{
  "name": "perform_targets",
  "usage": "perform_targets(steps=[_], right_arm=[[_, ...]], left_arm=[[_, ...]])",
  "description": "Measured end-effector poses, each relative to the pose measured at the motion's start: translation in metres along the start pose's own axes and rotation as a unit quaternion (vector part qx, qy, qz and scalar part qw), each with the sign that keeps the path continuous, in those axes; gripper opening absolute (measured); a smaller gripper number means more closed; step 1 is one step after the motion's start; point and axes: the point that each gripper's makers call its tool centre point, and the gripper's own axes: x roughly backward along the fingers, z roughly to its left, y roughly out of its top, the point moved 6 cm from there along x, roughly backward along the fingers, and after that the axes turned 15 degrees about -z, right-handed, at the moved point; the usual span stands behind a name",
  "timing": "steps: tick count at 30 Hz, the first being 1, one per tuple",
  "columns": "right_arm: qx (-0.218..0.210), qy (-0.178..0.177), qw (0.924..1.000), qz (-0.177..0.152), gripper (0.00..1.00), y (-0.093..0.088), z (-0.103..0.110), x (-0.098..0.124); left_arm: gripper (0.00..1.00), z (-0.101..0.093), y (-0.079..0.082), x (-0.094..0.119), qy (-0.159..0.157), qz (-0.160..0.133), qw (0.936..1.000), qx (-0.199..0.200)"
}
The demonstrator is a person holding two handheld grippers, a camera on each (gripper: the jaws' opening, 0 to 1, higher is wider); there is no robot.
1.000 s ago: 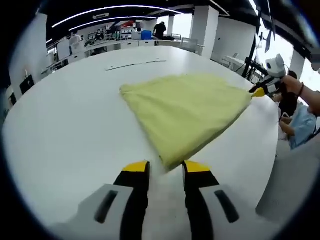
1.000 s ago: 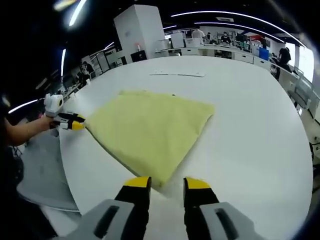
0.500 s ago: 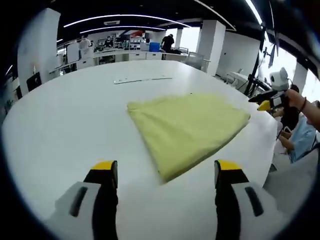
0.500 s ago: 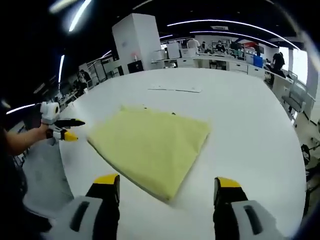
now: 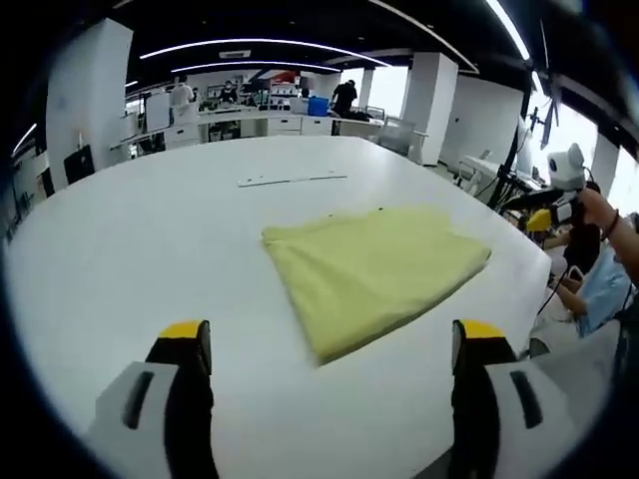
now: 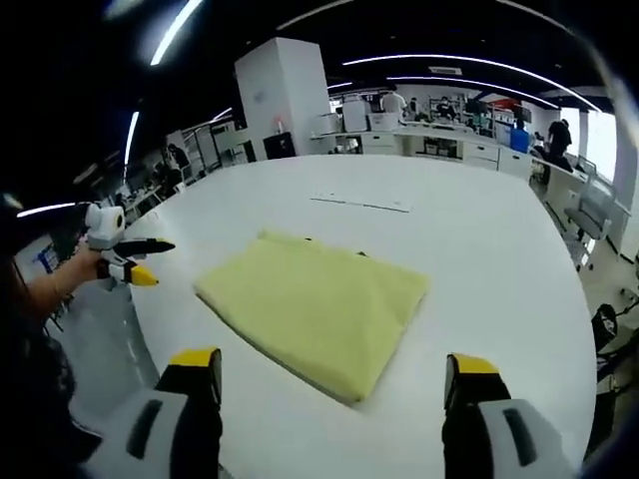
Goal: Fold the garment on the visible template until the final outline fits inside the template.
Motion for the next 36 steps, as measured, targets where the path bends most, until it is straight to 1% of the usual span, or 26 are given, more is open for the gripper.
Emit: perform_targets(steps=[5,11,13,17,19,23,31,36], right_arm=[[0.017,-0.001,0.9999,0.004,0.99,0.001,0.009,0.003],[0.007,-0.009,0.9999,-0.005,0.99,0.000,0.011,0.006],[0.008,-0.012,0.9999,-0.006,0.99,0.000,0.012,0.007],[0.010,-0.015,0.9998,0.001,0.99,-0.002,0.014,0.007],[0.017,-0.015,0.9997,0.004,0.99,-0.001,0.015,0.007],[0.017,-0.014,0.9998,0.003,0.98,0.000,0.015,0.007],[0.020,-0.013,0.9997,0.005,0.97,0.004,0.015,0.006],[0.023,-0.014,0.9996,0.002,0.97,0.007,0.015,0.007]], left_arm=[[0.99,-0.003,0.000,0.004,-0.005,0.006,0.9999,-0.013],[0.99,-0.006,0.002,0.009,-0.004,0.006,0.9998,-0.020],[0.99,-0.005,0.002,0.011,0.002,0.008,0.9997,-0.022],[0.99,-0.003,0.005,0.013,0.013,0.000,0.9998,-0.017],[0.99,-0.001,0.004,0.015,0.013,0.004,0.9998,-0.014],[0.99,0.004,0.004,0.017,0.014,0.004,0.9998,-0.010],[0.99,0.002,0.003,0.023,0.018,0.011,0.9997,-0.014],[0.99,-0.001,0.006,0.022,0.017,0.005,0.9998,-0.013]])
